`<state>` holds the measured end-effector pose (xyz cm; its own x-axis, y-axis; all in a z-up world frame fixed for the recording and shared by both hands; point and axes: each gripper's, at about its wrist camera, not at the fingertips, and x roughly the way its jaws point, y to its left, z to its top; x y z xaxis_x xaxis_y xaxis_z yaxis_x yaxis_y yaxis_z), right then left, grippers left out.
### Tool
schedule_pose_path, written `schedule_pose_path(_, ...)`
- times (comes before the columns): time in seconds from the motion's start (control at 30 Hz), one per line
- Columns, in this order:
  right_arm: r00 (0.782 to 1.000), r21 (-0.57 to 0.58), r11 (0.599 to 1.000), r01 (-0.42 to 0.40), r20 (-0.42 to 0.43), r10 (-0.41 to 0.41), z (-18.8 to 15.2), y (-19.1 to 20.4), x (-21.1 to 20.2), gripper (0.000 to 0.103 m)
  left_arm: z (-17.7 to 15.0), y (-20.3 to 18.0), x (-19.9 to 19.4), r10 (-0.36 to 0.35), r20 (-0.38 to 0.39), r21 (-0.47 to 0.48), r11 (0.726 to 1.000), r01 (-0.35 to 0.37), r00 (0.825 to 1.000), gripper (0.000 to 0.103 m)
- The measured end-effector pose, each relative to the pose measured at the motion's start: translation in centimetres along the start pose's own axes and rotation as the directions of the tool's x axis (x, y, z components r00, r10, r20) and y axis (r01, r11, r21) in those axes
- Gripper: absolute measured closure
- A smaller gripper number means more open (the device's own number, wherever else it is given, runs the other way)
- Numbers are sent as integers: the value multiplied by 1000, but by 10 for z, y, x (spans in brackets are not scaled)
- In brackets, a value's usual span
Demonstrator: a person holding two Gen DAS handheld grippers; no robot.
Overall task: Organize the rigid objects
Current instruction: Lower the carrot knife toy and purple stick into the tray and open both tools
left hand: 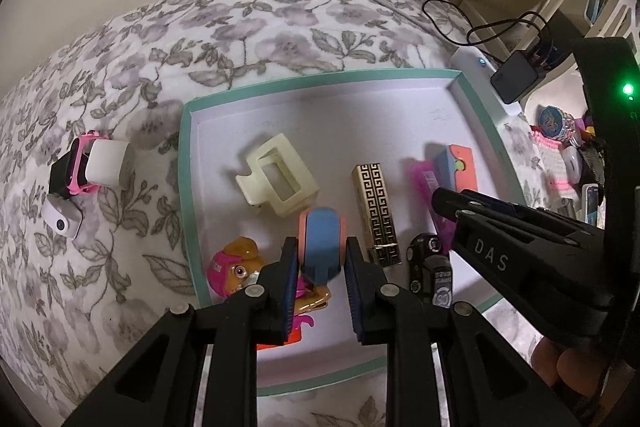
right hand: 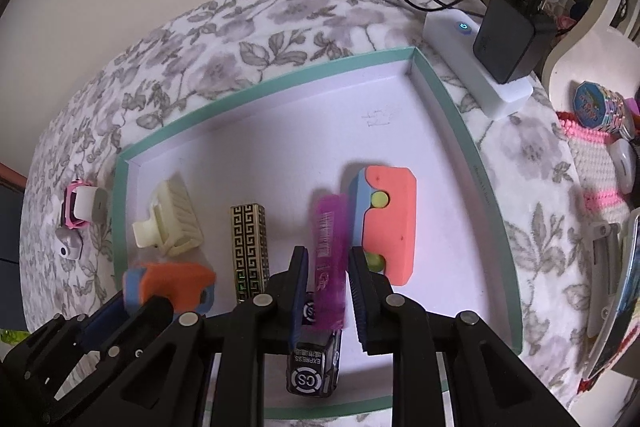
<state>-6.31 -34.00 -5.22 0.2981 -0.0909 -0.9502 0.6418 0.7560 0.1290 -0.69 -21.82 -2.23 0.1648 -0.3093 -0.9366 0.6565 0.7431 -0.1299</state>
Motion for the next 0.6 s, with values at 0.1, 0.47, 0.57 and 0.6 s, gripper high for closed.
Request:
schedule_pose_path(0.1, 1000, -3, 1000, 10, 0, -10, 1, 0, -5, 75, 2, 1, -5, -8, 9, -6, 1000, 8, 1000, 63)
schedule_pose_path(0.47, 995, -7, 1000, 16, 98, -16, 8, 4, -48, 64, 10, 22, -36, -7, 99, -70, 997, 14, 995, 41)
schedule_pose_path(0.57, 992, -10, 1000, 18, 123, -16, 10, 5, -59, 63, 12, 32, -45, 4, 128, -97, 995, 9, 992, 34)
schedule_pose_path(0.6, 991, -10, 1000, 17, 131, -16, 11, 6, -61, 60, 12, 35, -47, 7, 134, -104, 995, 7, 991, 29)
